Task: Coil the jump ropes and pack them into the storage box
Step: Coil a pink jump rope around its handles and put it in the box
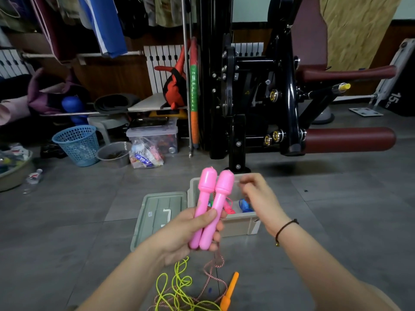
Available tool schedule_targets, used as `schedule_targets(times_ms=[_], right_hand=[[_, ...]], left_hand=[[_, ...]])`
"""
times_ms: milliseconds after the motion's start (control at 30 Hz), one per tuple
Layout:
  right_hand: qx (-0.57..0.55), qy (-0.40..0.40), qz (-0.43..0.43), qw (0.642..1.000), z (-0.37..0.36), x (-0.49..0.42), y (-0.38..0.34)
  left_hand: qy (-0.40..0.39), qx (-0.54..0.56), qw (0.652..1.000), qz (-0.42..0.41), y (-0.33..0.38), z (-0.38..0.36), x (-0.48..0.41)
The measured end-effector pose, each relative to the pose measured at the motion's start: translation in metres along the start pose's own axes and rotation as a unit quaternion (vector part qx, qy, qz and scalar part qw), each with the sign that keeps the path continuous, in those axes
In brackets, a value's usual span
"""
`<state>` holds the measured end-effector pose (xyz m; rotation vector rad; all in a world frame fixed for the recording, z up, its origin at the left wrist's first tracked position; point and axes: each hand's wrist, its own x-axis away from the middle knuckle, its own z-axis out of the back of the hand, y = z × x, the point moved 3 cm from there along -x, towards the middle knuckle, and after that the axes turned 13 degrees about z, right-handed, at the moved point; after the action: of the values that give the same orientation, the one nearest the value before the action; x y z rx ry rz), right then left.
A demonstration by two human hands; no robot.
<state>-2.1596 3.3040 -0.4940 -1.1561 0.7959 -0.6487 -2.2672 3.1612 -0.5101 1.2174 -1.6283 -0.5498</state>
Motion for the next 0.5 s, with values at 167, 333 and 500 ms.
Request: schedule_targets(times_ms=[167,333,500], right_hand=[[0.099,-0.275,0.053,0.955,-0.056,0.021,0.022],[0.329,-0.322,0.173,0.871,-0.070,0.029,0.025],[0.411,-0.281,0.257,0.828,-0.054,0.020,-0.001]], left_hand=[[0.043,-0.077,0.996,0.016,0.010,0.014,0.000],[0.248,-0.311,0.917,0.039,0.017,0.054,-0.010],[0.266,-0.618,0.735,0.083,0.005,0.048,-0.023]])
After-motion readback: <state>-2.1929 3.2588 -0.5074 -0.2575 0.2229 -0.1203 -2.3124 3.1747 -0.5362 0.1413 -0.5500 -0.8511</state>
